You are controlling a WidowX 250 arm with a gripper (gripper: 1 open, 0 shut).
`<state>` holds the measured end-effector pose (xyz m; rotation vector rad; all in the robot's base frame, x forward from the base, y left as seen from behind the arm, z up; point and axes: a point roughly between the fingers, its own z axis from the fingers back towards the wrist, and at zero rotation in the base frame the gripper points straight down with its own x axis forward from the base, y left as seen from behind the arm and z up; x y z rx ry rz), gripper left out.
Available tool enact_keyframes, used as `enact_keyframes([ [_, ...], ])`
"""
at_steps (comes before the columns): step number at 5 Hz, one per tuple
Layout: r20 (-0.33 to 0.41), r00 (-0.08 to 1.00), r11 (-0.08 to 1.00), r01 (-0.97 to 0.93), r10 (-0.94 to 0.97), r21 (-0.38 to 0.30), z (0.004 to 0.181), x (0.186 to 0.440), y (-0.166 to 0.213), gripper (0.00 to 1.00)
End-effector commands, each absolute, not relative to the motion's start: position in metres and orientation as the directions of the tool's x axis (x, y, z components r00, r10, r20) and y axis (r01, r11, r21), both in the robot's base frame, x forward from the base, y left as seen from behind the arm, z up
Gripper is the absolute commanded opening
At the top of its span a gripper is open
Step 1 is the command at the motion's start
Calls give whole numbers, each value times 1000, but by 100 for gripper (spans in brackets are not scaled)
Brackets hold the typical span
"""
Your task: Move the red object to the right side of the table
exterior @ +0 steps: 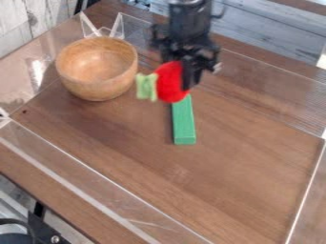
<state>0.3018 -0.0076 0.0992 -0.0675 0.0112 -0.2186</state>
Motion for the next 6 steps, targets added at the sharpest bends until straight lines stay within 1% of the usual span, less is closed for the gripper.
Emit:
enact_keyframes([
  [1, 82, 962, 964, 264, -260, -44, 124, 315, -30, 0],
  [2, 101, 949, 953, 303, -299, -27, 127, 318, -44, 0],
  [3, 130, 935, 942, 335, -330, -18, 116, 325, -55, 0],
  [4, 156, 921, 931, 365, -358, -18, 100, 329, -61, 0],
  [5, 184, 905, 920, 392, -383, -17, 76, 323, -75, 0],
  [6, 193, 894, 911, 413, -405, 0, 60, 317, -81, 0],
])
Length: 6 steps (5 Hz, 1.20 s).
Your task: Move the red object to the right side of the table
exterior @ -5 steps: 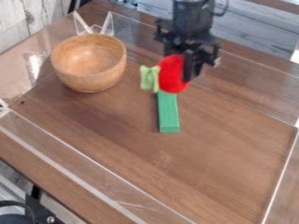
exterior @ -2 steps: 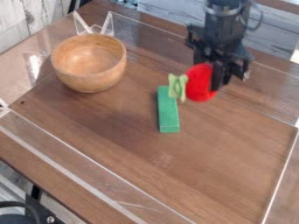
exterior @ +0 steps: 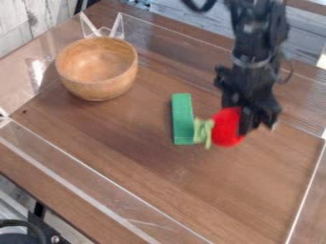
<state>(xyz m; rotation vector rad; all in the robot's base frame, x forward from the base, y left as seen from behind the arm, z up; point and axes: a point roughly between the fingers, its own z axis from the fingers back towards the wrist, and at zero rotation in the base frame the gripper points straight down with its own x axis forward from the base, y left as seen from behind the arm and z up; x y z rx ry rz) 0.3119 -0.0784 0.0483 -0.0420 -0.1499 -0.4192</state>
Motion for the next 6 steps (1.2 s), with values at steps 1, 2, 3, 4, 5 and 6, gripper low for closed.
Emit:
enact_keyframes([
  [1, 193, 892, 911, 412, -410, 29, 73, 316, -85, 0],
  [2, 188, 896, 915, 400, -403, 56, 90, 311, -97, 0],
  [3, 197, 899, 921, 380, -390, 88, 97, 315, -88, 0],
  [4, 202, 906, 928, 354, -371, 116, 101, 320, -83, 0],
  [5, 215, 874, 900, 415, -435, 132, 109, 321, -69, 0],
  [6, 216, 896, 921, 366, -388, 138, 116, 313, -76, 100],
])
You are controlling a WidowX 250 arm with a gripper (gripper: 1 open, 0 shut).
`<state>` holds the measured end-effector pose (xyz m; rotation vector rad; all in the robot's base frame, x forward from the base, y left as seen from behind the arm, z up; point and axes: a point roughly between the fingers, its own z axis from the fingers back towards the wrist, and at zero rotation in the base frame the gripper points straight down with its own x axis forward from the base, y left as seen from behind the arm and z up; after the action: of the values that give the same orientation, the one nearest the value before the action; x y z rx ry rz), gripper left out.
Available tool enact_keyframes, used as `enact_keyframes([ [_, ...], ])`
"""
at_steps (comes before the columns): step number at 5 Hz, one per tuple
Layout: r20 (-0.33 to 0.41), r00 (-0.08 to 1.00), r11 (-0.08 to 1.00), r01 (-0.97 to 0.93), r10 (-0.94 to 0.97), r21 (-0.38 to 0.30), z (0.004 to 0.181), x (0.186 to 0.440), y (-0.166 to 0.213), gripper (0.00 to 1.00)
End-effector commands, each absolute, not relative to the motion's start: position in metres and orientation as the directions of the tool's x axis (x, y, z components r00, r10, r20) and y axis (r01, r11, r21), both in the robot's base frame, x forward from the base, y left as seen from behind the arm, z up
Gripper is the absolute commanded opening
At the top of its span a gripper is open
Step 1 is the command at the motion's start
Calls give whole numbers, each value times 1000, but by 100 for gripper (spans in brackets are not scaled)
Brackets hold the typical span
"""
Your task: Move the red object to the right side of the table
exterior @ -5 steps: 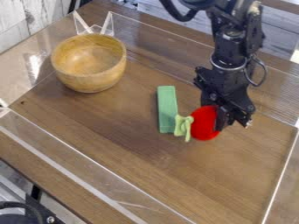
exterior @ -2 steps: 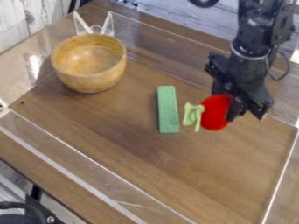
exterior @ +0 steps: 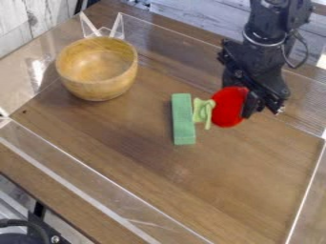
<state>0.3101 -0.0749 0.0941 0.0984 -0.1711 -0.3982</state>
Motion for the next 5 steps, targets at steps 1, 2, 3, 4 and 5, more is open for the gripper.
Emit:
enact_keyframes([
  [1, 219, 913, 937, 319, -344, 142, 122, 306, -84, 100],
  [2, 219, 899, 924, 356, -380, 142, 126, 307, -80, 100],
  [3, 212, 892, 915, 376, -400, 145, 134, 307, -72, 100],
  [4, 207, 906, 928, 343, -368, 147, 140, 301, -72, 100],
  [5, 212, 919, 941, 307, -333, 146, 145, 296, -71, 100],
])
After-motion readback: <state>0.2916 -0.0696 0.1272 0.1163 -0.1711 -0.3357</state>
